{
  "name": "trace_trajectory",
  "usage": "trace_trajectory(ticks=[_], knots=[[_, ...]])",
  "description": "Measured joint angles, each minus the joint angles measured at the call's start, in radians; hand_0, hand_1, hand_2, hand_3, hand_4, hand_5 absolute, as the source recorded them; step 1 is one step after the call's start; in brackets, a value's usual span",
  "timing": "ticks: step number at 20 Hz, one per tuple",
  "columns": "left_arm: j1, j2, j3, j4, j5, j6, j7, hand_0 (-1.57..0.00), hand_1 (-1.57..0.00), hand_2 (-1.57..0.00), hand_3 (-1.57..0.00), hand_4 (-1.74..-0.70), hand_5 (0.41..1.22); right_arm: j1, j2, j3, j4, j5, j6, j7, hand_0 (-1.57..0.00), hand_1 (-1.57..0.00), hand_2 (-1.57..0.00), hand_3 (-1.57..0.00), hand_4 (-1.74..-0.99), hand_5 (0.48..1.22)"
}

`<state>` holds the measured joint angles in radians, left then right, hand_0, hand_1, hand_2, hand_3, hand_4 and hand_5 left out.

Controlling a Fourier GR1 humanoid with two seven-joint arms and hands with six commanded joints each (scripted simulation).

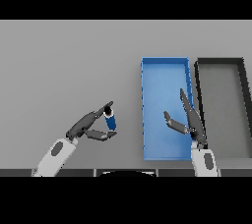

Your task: Pick up the blue pipe and place it into the blue bin.

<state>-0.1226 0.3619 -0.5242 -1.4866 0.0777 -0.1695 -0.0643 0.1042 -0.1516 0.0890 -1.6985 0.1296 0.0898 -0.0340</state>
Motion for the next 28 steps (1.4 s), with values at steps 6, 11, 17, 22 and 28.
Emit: trace_trajectory(ticks=[6, 11, 17, 22, 28], knots=[[-0.072, -0.097, -0.027, 0.11, -0.054, 0.023, -0.039, 0.0, 0.0, 0.0, 0.0, -1.19, 0.512, 0.012, -0.004, -0.003, 0.007, 0.0, 0.004, -0.008, 0.0, 0.0, 0.0, 0.0, -1.319, 0.664], [-0.094, -0.162, -0.004, 0.161, 0.017, -0.003, -0.032, -0.34, -0.5, -0.63, -0.69, -1.39, 0.828, 0.017, 0.001, 0.0, 0.012, 0.0, 0.007, -0.018, 0.0, 0.0, 0.0, 0.0, -1.322, 0.666], [-0.056, -0.176, -0.022, 0.14, 0.028, 0.002, -0.06, -1.25, -1.29, -1.32, -1.31, -1.64, 1.118, 0.016, -0.004, 0.004, 0.009, 0.013, 0.003, -0.018, 0.0, 0.0, 0.0, 0.0, -1.302, 0.666], [-0.052, -0.19, -0.052, 0.082, 0.005, 0.033, -0.102, -1.47, -1.48, -1.49, -1.43, -1.7, 1.187, 0.011, -0.012, 0.004, 0.0, 0.017, 0.003, -0.018, 0.0, 0.0, 0.0, 0.0, -1.279, 0.656], [-0.116, -0.233, -0.05, -0.009, 0.023, 0.027, -0.083, -1.54, -1.55, -1.55, -1.45, -1.72, 1.212, 0.0, -0.022, -0.001, 0.024, 0.036, -0.003, -0.02, 0.0, 0.0, 0.0, 0.0, -1.278, 0.678]])
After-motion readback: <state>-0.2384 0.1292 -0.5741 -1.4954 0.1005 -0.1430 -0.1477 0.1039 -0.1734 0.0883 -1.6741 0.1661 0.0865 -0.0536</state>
